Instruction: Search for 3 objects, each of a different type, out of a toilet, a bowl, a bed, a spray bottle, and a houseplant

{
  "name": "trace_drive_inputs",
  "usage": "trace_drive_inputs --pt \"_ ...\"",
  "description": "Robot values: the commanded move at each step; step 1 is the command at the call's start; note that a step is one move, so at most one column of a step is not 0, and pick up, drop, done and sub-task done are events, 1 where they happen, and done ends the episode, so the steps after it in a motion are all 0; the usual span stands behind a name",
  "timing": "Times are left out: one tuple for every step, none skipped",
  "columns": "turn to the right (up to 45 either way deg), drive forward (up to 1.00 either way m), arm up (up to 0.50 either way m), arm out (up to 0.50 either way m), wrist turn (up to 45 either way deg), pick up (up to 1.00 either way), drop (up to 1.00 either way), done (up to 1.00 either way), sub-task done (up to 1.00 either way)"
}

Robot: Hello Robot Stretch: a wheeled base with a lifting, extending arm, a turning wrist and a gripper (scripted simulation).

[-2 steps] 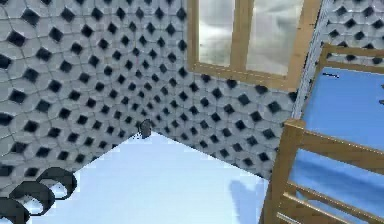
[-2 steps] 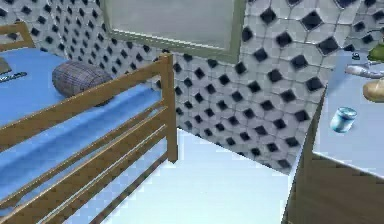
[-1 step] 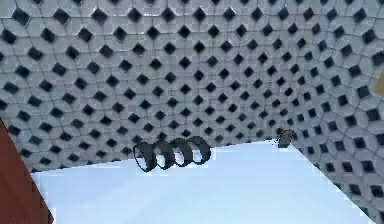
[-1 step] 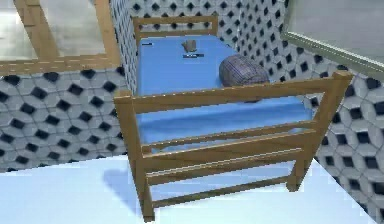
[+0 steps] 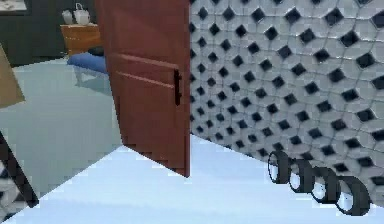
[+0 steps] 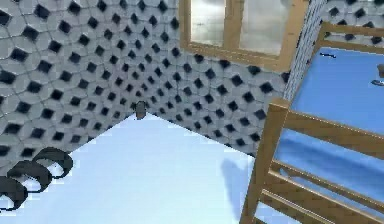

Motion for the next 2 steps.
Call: trace_drive_inputs --pt "-27.0 0.0 0.0 0.0 0.0 0.0 0.0 0.0 0.0" --pt "0.0 1.0 0.0 0.0 0.0 0.0 0.0 0.0 0.0"
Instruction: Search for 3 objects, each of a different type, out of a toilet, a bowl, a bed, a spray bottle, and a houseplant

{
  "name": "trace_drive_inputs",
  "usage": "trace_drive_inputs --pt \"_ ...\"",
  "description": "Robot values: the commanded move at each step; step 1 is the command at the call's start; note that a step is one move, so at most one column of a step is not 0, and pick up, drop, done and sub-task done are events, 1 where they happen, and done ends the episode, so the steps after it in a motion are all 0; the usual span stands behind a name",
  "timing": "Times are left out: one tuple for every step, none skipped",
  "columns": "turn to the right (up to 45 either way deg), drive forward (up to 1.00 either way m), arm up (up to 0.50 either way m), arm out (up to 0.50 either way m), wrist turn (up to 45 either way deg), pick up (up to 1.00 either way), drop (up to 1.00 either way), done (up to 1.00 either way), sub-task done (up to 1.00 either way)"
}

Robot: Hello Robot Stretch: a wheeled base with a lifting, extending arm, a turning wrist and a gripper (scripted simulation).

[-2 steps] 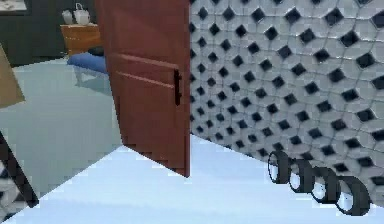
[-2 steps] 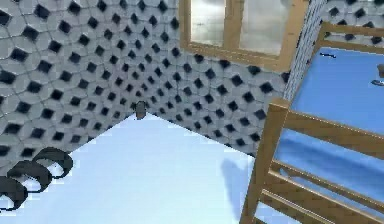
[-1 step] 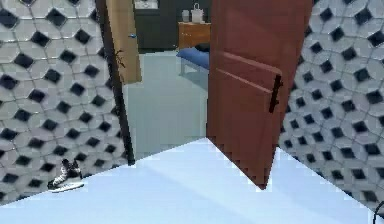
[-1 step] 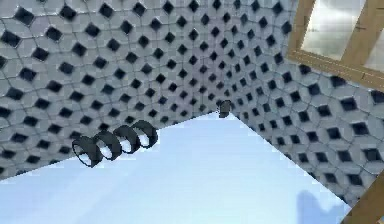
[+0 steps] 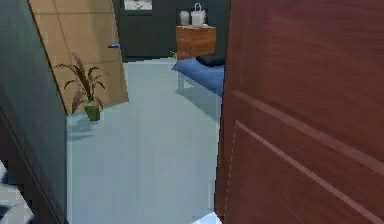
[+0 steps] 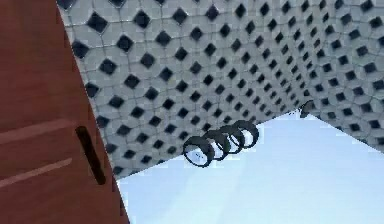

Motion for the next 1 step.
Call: trace_drive_inputs --pt "0.0 0.5 0.0 0.0 0.0 0.0 0.0 0.0 0.0"
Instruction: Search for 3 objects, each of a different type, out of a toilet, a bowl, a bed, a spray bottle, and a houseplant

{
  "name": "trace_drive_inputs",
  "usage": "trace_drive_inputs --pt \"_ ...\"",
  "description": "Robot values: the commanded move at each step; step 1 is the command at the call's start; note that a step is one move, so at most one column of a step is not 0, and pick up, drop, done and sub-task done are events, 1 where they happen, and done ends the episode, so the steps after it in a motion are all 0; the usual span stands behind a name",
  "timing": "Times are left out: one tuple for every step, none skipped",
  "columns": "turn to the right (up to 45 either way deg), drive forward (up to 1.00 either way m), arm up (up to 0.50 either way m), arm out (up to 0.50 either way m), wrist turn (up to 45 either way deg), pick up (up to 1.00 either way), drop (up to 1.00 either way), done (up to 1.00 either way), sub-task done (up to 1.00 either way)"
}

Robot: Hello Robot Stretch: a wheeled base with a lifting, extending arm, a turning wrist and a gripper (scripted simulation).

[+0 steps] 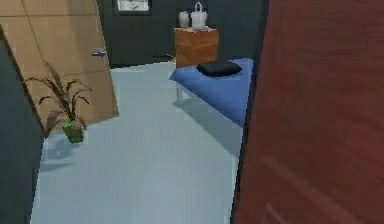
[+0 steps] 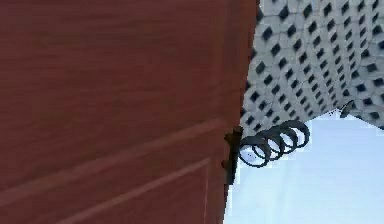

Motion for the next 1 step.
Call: trace_drive_inputs --pt "-33.0 0.0 0.0 0.0 0.0 0.0 0.0 0.0 0.0"
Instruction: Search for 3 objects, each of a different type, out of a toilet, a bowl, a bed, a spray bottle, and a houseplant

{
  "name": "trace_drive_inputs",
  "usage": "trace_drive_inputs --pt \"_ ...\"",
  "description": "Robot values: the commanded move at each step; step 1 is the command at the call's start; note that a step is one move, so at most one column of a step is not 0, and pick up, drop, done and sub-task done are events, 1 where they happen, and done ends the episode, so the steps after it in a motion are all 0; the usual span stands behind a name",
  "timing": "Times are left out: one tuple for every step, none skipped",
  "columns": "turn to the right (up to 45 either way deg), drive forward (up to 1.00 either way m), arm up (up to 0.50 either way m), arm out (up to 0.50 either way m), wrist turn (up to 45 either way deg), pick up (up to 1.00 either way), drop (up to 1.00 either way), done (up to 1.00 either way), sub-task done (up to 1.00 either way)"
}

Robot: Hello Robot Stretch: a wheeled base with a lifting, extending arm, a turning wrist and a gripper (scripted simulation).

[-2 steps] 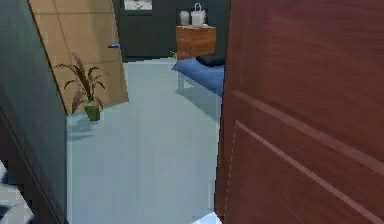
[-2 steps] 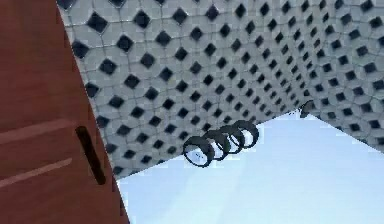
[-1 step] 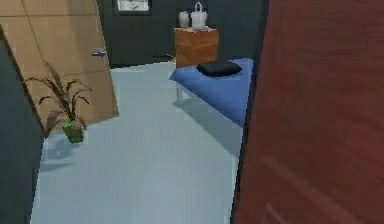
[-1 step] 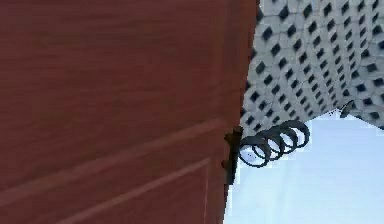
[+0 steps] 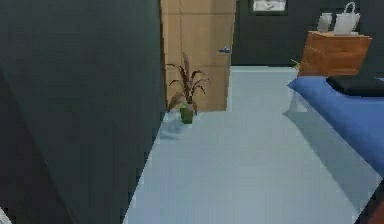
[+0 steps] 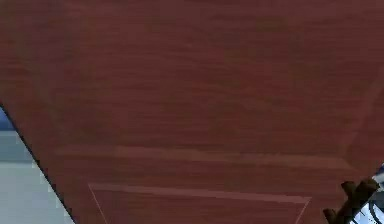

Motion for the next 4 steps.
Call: trace_drive_inputs --pt "0.0 1.0 0.0 0.0 0.0 0.0 0.0 0.0 0.0" --pt "-6.0 0.0 0.0 0.0 0.0 0.0 0.0 0.0 0.0" --pt "0.0 0.2 0.0 0.0 0.0 0.0 0.0 0.0 0.0" --pt "0.0 0.0 0.0 0.0 0.0 0.0 0.0 0.0 1.0"
